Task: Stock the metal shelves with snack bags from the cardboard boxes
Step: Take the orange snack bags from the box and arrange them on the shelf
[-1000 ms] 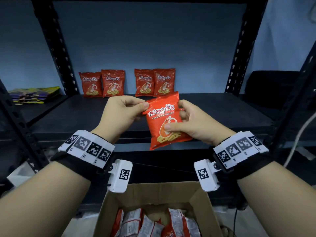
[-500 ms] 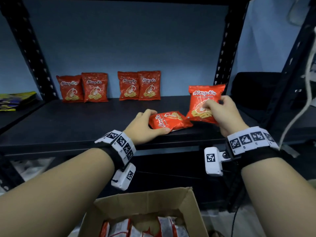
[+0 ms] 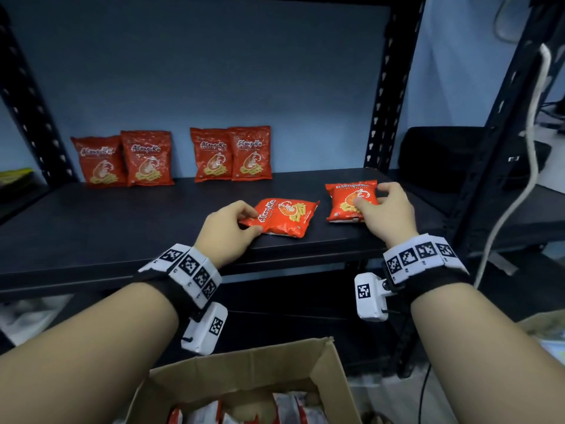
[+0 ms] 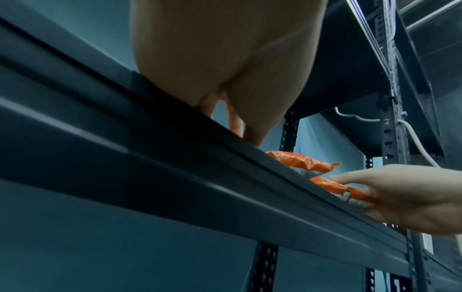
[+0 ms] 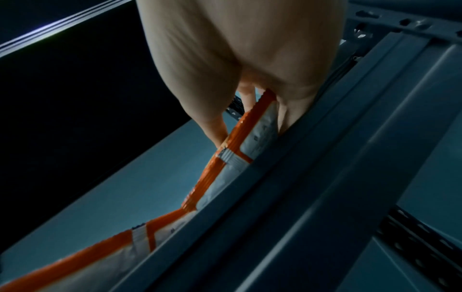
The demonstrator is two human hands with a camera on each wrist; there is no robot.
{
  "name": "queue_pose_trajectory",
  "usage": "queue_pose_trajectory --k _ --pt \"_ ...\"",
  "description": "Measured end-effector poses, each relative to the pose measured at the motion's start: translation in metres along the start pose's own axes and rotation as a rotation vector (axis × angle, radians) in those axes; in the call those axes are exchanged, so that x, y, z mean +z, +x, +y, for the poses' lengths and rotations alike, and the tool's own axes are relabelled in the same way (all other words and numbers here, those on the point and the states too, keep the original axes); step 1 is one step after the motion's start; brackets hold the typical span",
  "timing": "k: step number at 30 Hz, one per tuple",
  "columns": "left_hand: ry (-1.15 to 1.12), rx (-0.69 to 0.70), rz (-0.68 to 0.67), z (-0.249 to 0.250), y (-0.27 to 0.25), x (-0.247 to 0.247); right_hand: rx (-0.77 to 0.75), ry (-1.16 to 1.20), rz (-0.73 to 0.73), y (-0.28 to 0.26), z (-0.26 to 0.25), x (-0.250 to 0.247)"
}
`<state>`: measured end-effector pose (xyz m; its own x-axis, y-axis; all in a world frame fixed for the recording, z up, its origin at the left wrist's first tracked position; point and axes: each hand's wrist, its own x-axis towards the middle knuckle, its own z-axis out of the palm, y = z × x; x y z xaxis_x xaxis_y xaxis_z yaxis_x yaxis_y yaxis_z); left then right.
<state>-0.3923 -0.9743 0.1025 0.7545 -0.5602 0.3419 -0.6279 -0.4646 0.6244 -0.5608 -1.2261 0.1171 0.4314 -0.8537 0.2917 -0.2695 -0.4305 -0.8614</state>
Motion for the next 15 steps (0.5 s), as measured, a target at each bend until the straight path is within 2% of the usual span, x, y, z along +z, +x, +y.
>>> queue_pose_trajectory --k 6,8,10,12,15 --pt "-0.159 -0.142 0.028 0.005 0.006 0.002 -0.084 -0.274 0.059 -0.008 -0.005 0.005" --pt "-0.218 -0.131 0.054 0.007 0.007 0.002 -0.179 -0.325 0.128 -0.018 -0.017 0.006" --pt "-0.293 -0.088 0.088 0.010 0.008 -0.001 -0.287 -0.257 0.144 -0.026 -0.032 0.010" --pt "-0.333 -0.042 0.109 0.015 0.005 -0.009 -0.361 -0.111 0.078 -0.031 -0.046 0.014" --pt "-0.401 0.043 0.100 0.021 -0.003 -0.023 -0.410 0.022 -0.101 -0.044 -0.068 0.020"
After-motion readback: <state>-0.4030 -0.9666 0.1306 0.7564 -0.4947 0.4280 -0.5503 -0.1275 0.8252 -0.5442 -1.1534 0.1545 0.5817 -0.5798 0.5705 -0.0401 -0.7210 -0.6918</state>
